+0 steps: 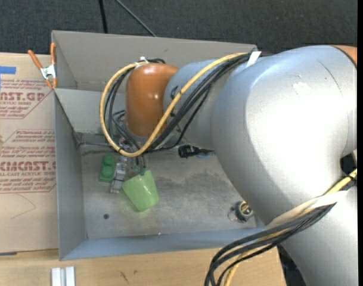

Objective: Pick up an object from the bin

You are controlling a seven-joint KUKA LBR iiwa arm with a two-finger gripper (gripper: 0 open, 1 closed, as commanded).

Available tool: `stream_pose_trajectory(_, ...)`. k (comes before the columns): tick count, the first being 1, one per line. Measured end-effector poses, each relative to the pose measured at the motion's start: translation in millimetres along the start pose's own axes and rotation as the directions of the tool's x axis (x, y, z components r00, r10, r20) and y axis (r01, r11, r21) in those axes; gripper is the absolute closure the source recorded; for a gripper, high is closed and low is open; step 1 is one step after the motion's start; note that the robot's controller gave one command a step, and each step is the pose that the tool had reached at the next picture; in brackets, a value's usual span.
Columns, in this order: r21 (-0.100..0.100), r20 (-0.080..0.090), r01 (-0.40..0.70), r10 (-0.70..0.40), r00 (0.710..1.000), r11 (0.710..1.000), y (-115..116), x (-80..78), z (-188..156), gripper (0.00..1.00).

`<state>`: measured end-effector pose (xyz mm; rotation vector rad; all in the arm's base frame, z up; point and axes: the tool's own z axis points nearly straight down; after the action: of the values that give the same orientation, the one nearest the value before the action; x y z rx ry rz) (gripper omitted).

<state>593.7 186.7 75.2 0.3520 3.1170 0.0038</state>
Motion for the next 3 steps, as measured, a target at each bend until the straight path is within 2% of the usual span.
stream_pose_trajectory(1, 0.002, -0.003, 0.001, -0.001, 1.000, 1.000, -0.7, 1.4, 0.5, 1.00)
stream_pose_trajectory(2, -0.002, 0.004, 0.039, -0.039, 0.999, 0.999, -20.7, 8.9, -138.0, 1.00)
stream_pose_trajectory(3, 0.002, -0.002, 0.039, -0.039, 0.999, 0.999, -21.5, 10.0, -132.8, 0.00)
